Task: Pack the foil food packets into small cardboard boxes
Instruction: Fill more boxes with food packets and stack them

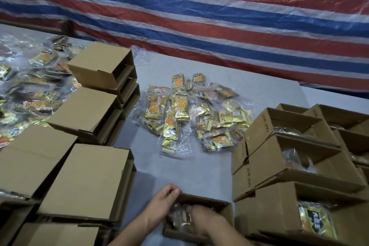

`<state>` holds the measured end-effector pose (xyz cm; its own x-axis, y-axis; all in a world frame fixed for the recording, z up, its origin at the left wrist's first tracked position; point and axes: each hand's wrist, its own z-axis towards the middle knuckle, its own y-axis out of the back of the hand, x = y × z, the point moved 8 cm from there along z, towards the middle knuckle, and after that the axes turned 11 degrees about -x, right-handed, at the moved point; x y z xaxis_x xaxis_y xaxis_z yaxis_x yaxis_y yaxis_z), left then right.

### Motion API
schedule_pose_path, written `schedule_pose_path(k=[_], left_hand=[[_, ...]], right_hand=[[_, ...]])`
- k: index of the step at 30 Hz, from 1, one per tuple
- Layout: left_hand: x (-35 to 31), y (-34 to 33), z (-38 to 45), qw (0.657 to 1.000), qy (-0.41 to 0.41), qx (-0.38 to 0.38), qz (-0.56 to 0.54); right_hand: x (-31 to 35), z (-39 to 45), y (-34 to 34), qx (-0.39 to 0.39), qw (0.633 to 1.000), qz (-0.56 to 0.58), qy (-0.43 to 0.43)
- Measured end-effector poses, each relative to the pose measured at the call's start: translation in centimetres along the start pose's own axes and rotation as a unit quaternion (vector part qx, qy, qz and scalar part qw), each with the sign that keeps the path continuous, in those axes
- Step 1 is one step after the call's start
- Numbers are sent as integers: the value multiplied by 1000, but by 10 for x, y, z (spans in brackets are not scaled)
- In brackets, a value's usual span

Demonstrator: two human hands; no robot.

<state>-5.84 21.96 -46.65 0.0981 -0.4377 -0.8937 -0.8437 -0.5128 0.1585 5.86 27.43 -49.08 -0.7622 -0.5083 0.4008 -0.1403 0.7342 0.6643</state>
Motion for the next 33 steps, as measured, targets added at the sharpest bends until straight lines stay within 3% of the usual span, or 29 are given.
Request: schedule_pose_path(k=[3, 8, 11, 18, 21, 27, 31, 33], left_hand=[[6, -4, -1, 999, -22, -28, 18], [7, -3, 1, 999, -21, -34, 4], [8, -6, 1, 1000, -10, -24, -11], [12, -2, 2, 997, -55, -24, 50], [17, -1, 1, 997, -51, -18, 50], [8, -3, 5, 994, -78, -34, 61], [8, 1, 5, 990, -102, -54, 79], [11, 2, 4, 989, -100, -66, 86]], right_hand=[[1, -1, -24, 5, 998, -64, 11], [3, -6, 3, -33, 998, 25, -40], [-11, -13, 11, -41, 998, 10, -36], [1, -14, -27, 70, 991, 73, -92], [1, -21, -30, 56, 985, 120, -113], [8, -36, 21, -87, 983, 154, -55], [4, -60, 82, -346, 928, 137, 23], [0, -62, 90, -373, 925, 68, 29]])
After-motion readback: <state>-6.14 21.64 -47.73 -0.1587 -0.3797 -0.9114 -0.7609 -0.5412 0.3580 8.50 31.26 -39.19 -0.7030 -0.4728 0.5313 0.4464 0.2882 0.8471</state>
